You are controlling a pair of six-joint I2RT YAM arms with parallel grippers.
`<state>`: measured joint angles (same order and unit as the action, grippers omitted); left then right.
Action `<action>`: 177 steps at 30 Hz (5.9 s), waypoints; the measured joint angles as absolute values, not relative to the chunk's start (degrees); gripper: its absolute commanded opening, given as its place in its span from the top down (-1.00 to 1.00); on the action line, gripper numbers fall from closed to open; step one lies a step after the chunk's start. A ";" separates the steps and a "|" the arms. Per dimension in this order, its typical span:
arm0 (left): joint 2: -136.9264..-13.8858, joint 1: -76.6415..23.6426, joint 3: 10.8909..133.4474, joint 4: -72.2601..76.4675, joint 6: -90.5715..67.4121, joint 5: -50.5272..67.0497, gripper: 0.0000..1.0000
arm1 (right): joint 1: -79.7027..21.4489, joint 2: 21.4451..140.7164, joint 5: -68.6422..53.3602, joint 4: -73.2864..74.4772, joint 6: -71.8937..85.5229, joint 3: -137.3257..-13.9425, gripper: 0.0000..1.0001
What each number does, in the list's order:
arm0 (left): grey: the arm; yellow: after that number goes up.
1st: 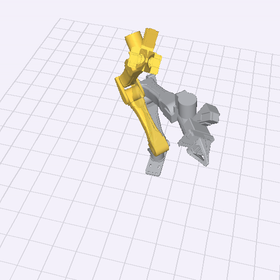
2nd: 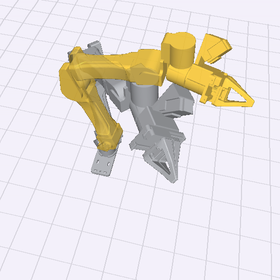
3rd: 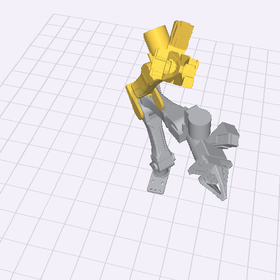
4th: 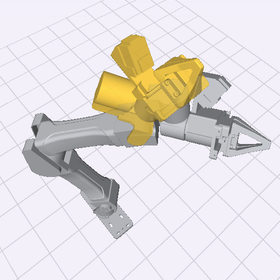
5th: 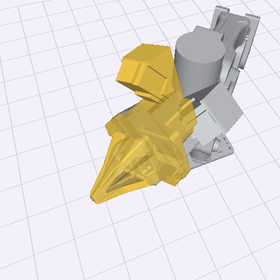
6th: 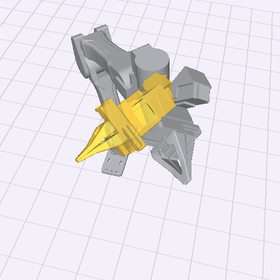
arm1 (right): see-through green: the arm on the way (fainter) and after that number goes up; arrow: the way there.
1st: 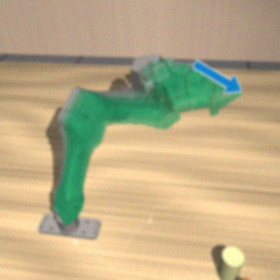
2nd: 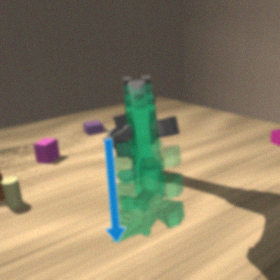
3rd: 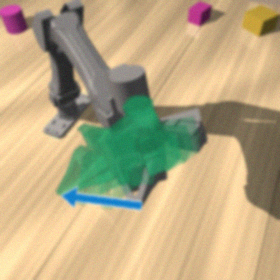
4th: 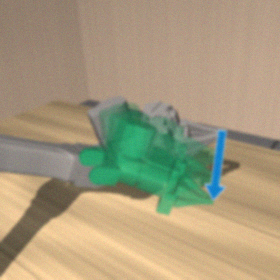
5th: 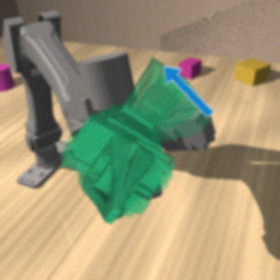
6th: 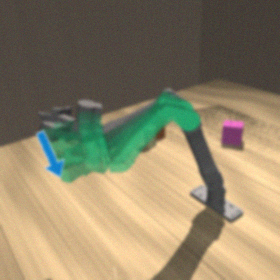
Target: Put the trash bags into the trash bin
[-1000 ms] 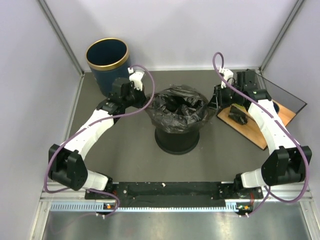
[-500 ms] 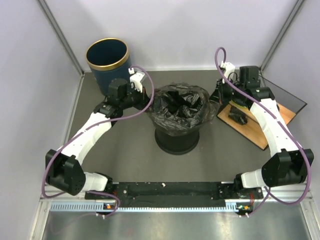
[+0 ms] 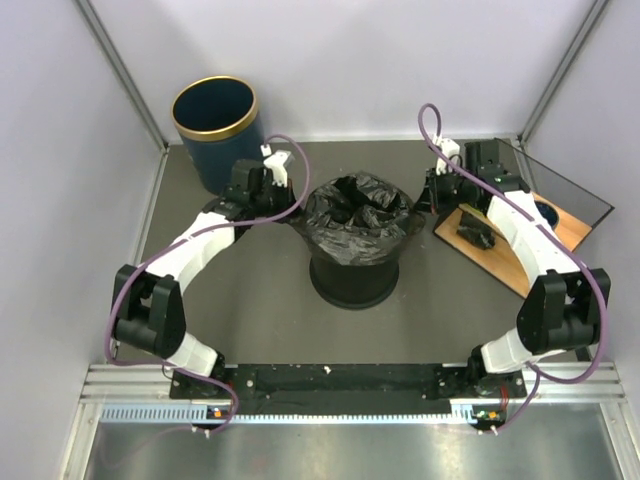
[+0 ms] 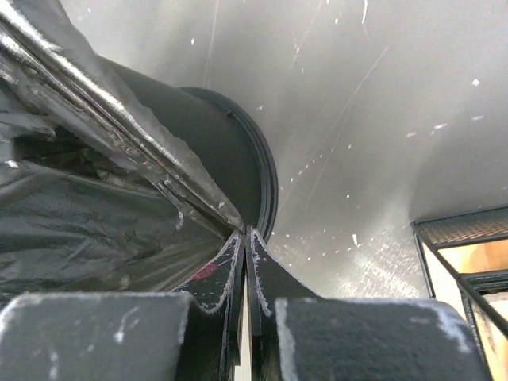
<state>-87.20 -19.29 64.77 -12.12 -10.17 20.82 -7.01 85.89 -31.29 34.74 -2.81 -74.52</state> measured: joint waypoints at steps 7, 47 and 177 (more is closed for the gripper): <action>-87.26 -19.07 61.34 -12.80 -11.75 24.73 1.00 | -7.84 84.82 -31.31 34.65 -3.18 -69.41 1.00; -80.99 -4.78 52.49 -13.32 -10.48 41.23 1.00 | -20.97 85.62 -33.06 16.43 7.68 -55.46 1.00; -65.30 -7.64 56.71 -40.36 51.22 57.82 1.00 | -24.97 78.96 -44.42 46.70 -50.54 -70.19 1.00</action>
